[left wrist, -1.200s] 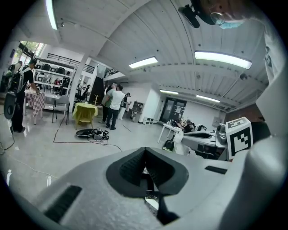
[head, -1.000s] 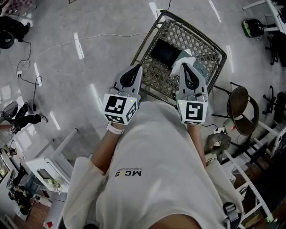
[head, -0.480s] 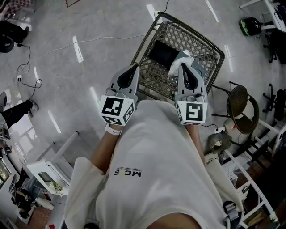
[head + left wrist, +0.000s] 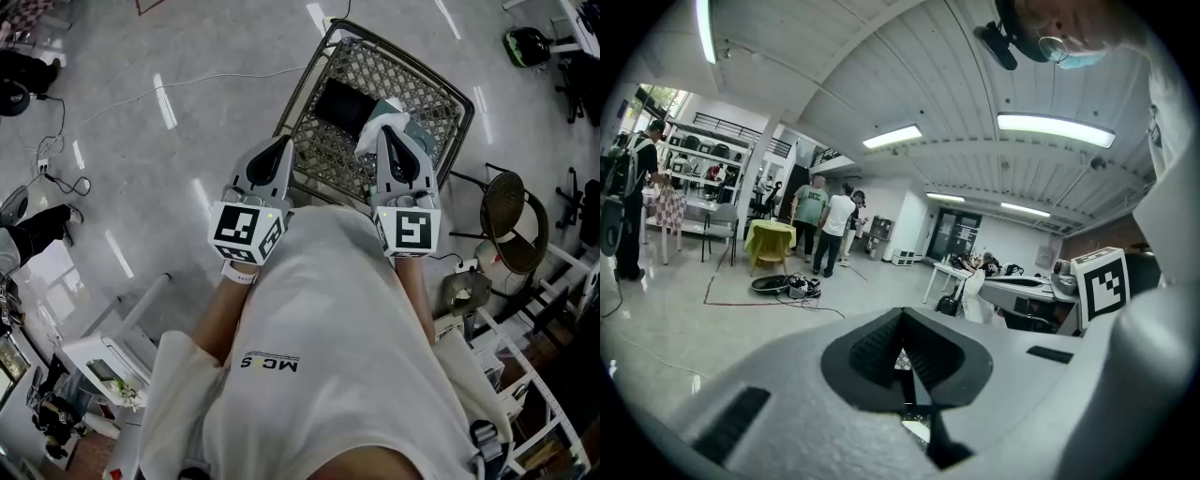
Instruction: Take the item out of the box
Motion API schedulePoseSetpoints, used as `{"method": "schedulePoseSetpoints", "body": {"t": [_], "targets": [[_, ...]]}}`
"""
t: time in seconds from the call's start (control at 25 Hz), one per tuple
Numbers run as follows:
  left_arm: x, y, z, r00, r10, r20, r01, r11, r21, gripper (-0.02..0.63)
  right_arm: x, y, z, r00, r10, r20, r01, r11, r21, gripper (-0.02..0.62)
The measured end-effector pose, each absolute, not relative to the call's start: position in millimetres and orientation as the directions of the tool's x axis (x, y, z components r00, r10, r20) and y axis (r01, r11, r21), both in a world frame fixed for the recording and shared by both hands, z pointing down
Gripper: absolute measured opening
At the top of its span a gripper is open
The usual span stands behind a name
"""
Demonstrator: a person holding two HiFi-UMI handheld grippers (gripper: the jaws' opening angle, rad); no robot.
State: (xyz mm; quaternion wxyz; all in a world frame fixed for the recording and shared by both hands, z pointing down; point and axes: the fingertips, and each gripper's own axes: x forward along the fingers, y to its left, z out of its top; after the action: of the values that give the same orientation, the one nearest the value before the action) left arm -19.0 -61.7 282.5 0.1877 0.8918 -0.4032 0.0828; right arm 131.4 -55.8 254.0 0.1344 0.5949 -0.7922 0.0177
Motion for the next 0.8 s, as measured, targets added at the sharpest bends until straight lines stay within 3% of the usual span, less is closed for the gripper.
{"method": "schedulePoseSetpoints", "body": {"t": [0.8], "targets": [[-16.2,-55.7,284.0,0.667,-0.680,0.303,-0.745,-0.609,0.271,0.025,136.5,-52.3,258.5,-0.238,-0.940,0.246,-0.957,0.270,0.105,0.017]]}}
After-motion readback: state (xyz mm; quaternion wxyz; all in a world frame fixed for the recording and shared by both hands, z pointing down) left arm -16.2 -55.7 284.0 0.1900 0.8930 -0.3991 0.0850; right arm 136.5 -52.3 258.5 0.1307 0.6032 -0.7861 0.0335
